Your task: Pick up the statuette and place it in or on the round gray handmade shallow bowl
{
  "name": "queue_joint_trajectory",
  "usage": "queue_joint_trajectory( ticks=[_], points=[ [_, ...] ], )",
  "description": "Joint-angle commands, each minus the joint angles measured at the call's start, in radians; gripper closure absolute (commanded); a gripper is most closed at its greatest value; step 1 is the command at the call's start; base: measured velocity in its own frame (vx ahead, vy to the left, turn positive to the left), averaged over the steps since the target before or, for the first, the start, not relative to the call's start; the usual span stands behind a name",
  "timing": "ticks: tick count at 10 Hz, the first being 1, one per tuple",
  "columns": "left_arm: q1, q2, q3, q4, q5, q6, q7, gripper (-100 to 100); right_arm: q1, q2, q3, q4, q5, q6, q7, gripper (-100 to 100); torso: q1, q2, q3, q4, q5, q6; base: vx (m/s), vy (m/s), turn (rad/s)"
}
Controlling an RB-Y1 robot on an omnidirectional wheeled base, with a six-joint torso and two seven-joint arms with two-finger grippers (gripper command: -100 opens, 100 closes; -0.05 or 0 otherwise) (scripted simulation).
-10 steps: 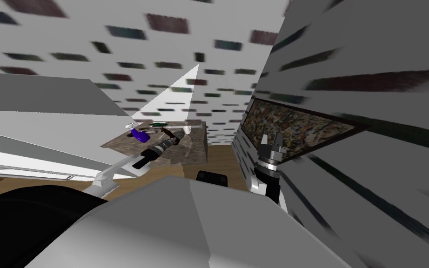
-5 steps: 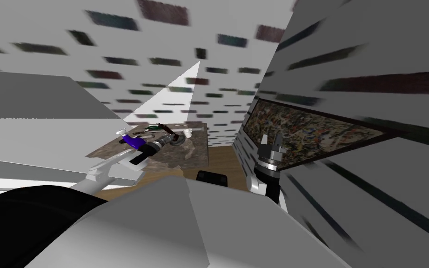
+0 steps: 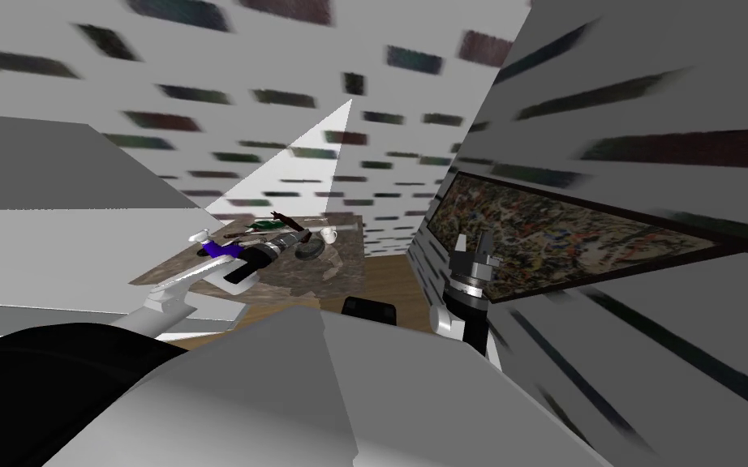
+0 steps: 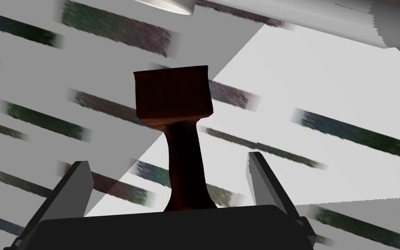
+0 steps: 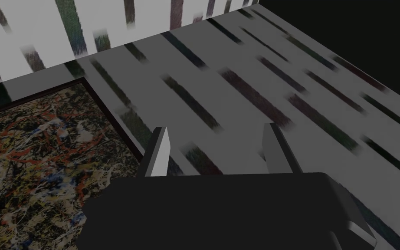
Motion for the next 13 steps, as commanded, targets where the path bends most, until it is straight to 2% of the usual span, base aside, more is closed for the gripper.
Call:
queue_joint_trajectory(
  ticks=[1,3,4,5,13],
  points=[
    [0.0,0.0,0.0,0.0,0.0,0.0,0.0,-100,0.0,0.0,0.0,0.0,0.0,0.0,0.0,0,0.0,0.0,0.0,0.0,0.0,0.0,0.0,0.0,0.0],
    [0.0,0.0,0.0,0.0,0.0,0.0,0.0,-100,0.0,0.0,0.0,0.0,0.0,0.0,0.0,0,-0.001,0.001,0.001,0.0,0.0,0.0,0.0,0.0,0.0],
    [0.0,0.0,0.0,0.0,0.0,0.0,0.0,0,0.0,0.0,0.0,0.0,0.0,0.0,0.0,0,-0.001,0.001,0.001,0.0,0.0,0.0,0.0,0.0,0.0],
    [0.021,0.036,0.019,-0.043,0.013,0.023,0.019,-100,0.0,0.0,0.0,0.0,0.0,0.0,0.0,0,-0.001,0.001,0.001,0.0,0.0,0.0,0.023,0.003,0.112],
    [0.106,0.182,0.095,-0.214,0.065,0.114,0.095,-100,0.0,0.0,0.0,0.0,0.0,0.0,0.0,0,-0.001,-0.001,-0.001,0.0,0.0,0.0,0.035,0.005,0.075]
  ],
)
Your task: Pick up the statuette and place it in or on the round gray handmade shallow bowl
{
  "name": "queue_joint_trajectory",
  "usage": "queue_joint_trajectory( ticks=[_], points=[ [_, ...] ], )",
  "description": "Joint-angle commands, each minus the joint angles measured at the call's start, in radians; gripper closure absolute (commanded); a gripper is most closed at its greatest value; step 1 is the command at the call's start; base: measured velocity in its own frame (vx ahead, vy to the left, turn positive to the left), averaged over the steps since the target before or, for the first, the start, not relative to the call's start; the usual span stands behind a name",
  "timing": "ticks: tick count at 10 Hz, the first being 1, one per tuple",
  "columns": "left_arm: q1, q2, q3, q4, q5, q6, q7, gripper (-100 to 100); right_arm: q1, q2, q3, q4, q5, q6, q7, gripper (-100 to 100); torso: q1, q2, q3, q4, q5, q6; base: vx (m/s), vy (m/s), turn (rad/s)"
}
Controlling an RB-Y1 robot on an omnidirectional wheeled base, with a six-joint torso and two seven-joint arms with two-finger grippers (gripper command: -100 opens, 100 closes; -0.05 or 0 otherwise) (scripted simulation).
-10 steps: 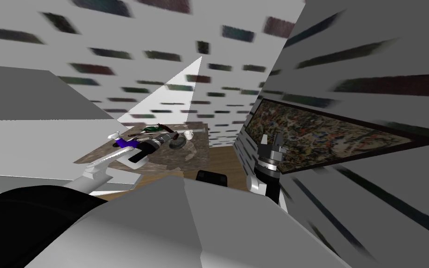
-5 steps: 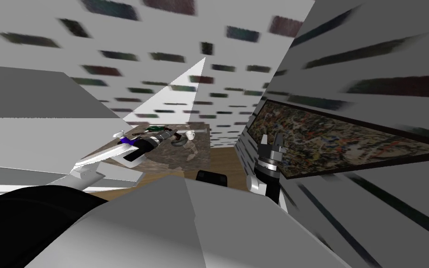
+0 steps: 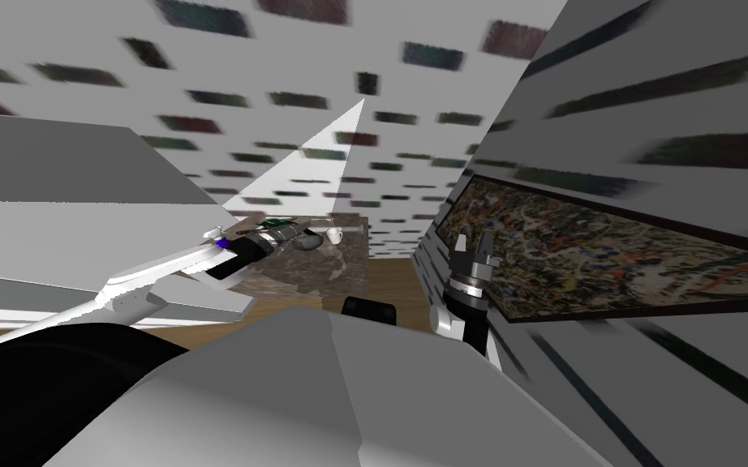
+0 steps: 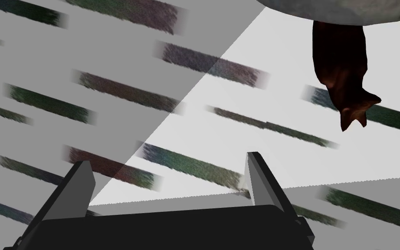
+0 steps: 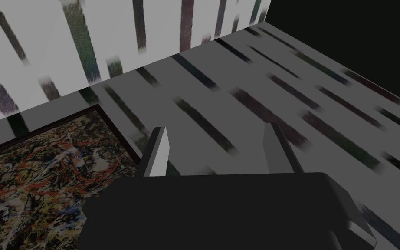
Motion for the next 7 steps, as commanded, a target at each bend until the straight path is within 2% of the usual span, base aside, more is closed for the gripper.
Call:
queue_joint_trajectory(
  ticks=[1,2,7],
  points=[
    [0.0,0.0,0.0,0.0,0.0,0.0,0.0,-100,0.0,0.0,0.0,0.0,0.0,0.0,0.0,0,0.0,0.0,0.0,0.0,0.0,0.0,0.014,0.002,0.012],
    [0.0,0.002,0.001,-0.002,0.001,0.003,0.002,0,0.0,0.0,0.0,0.0,0.0,0.0,0.0,0,0.0,0.001,0.0,0.0,0.0,0.0,0.0,0.0,0.0],
    [0.0,0.002,0.001,-0.002,0.001,0.003,0.002,0,0.0,0.0,0.0,0.0,0.0,0.0,0.0,0,0.0,0.002,0.001,0.0,0.0,0.0,0.0,0.0,0.0]
  ],
)
